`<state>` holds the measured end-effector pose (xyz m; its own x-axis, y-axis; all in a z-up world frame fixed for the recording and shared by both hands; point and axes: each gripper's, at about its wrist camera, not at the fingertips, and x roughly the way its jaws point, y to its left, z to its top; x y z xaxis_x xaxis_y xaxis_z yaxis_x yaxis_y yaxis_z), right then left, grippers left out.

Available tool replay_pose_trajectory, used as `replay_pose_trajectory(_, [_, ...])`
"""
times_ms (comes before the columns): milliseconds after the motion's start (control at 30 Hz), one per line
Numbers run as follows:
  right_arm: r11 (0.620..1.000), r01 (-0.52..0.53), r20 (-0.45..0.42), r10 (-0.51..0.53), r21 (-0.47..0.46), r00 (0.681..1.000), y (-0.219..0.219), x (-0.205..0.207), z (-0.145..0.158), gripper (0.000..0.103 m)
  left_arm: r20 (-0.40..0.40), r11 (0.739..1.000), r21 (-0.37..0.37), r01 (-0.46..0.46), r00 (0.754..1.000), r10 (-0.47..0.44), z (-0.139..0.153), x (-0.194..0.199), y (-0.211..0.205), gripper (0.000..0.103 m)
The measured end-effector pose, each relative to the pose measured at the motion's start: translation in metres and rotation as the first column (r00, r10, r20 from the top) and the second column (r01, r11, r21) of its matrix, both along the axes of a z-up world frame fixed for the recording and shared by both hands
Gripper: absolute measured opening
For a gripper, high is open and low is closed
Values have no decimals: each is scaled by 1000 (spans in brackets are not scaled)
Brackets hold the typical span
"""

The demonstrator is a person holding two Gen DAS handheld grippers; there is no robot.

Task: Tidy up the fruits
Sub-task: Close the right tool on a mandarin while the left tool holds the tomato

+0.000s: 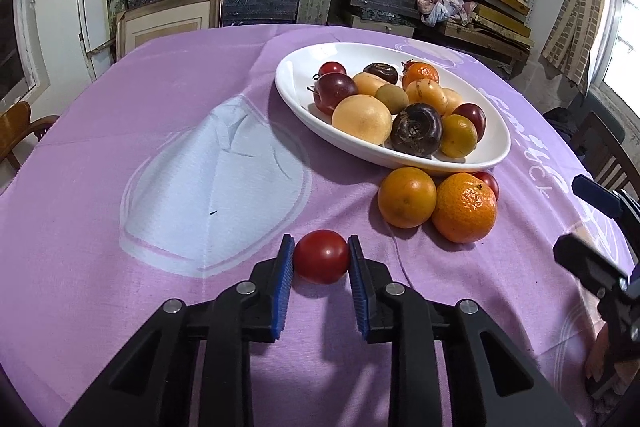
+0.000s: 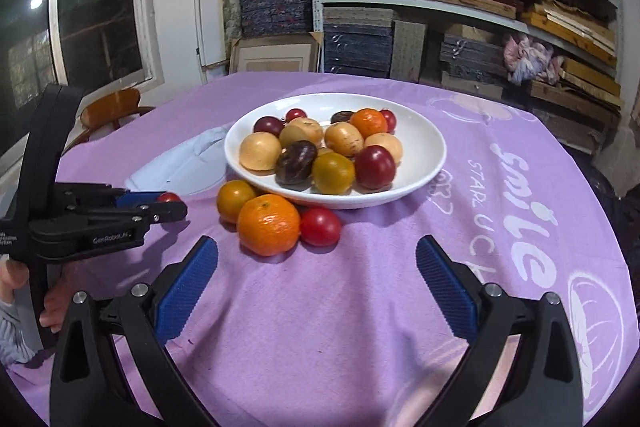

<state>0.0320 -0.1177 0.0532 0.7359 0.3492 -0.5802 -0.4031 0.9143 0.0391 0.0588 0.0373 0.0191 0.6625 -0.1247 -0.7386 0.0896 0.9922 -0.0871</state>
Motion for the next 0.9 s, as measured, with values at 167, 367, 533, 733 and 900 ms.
replay_pose_trajectory(167, [997,-62,-70,58,-49,996,36,6,-6,69,-13,1000,-18,-15,1000,15,1,1,7,27])
replay_pose_trajectory(367, [999,-31,-151,24,-44,988,50,32,-16,65,-5,999,-37,-14,1000,14,5,0,13,27])
replay_pose_trajectory(533, [997,-50,-157,42,-51,987,57,42,-15,55,-18,999,-45,-9,1000,8,3,2,13,27])
replay_pose_trajectory(733, [998,-48,-157,41,-44,987,60,52,-17,54,-14,999,-43,-9,1000,8,4,1,12,27])
replay_pose_trajectory(900, [994,-68,-164,53,-90,985,70,57,-23,55,-18,999,-43,-7,1000,6,4,1,12,27])
